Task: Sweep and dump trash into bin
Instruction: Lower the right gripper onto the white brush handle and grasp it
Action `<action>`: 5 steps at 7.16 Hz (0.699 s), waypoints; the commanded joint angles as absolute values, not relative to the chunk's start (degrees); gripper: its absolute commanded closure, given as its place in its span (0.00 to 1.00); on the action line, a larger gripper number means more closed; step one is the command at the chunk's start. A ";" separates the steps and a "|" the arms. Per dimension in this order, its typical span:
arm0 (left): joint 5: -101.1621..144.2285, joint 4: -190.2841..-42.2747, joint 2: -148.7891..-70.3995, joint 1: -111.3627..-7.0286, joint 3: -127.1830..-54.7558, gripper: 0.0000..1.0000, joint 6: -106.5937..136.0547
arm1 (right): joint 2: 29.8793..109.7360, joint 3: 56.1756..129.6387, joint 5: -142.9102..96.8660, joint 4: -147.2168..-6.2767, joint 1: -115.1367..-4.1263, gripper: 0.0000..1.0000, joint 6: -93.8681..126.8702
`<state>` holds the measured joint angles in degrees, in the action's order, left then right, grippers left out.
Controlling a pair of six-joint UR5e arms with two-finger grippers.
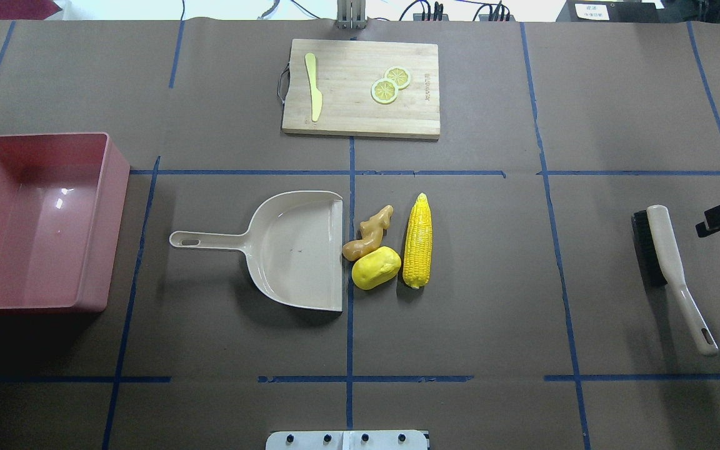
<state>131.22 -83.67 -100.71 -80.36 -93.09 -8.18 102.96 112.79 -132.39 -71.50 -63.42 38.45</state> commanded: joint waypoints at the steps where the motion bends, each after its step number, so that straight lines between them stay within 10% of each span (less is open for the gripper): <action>1: 131.22 -83.76 -100.64 -79.89 -93.52 0.00 -8.09 | 111.50 113.38 -130.43 -55.24 -57.05 0.00 51.40; 5: 131.22 -83.76 -100.63 -79.89 -93.60 0.00 -8.09 | 112.15 112.15 -119.02 -53.96 -43.18 0.01 57.39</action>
